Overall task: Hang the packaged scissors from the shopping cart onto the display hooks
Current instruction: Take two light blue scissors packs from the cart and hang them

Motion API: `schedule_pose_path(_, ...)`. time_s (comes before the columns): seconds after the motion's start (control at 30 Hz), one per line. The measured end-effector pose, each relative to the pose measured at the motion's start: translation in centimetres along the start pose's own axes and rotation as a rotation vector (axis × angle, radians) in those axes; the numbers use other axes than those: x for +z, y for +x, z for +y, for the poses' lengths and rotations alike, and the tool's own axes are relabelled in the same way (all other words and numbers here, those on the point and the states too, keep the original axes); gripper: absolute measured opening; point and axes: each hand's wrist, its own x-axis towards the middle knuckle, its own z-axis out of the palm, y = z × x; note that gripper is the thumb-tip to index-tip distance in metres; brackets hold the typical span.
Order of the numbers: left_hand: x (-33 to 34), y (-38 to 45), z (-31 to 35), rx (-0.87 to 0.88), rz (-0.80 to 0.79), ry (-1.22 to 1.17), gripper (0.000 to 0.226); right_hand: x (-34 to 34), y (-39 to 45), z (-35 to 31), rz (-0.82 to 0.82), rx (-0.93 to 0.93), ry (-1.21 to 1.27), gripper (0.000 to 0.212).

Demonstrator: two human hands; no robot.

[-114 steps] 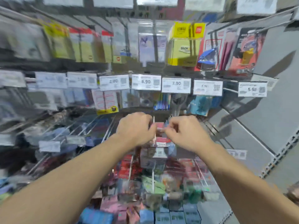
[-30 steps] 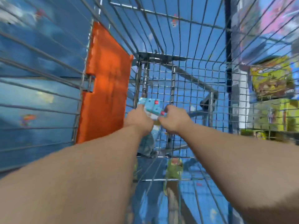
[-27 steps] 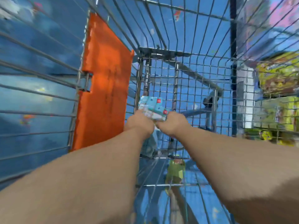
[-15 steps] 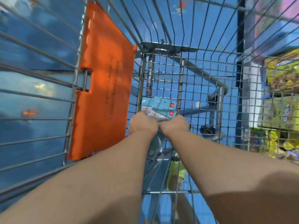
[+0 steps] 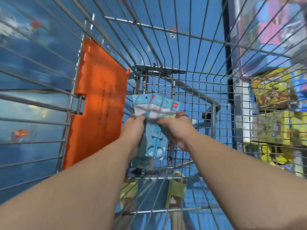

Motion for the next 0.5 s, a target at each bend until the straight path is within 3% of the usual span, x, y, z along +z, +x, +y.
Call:
schedule_pose_path(0.13, 0.8, -1.9, 3.9, 0.182, 0.037, -0.060, 0.049, -1.9, 0.3, -4.1, 0.132, -0.150, 0.032, 0.045)
schedule_pose_path(0.27, 0.9, -4.4, 8.6, 0.392, 0.117, -0.075, 0.054, -4.1, -2.2, -9.4, 0.239, -0.336, -0.002, 0.041)
schedule_pose_path(0.4, 1.0, -8.9, 12.7, 0.601, 0.063, -0.158, 0.039, -6.2, -7.1, -14.1, 0.228, -0.569, 0.090, 0.023)
schedule_pose_path(0.5, 1.1, -13.1, 15.7, 0.744, -0.016, -0.212, 0.025, -7.6, -10.9, -17.1, 0.259, -0.732, 0.092, 0.033)
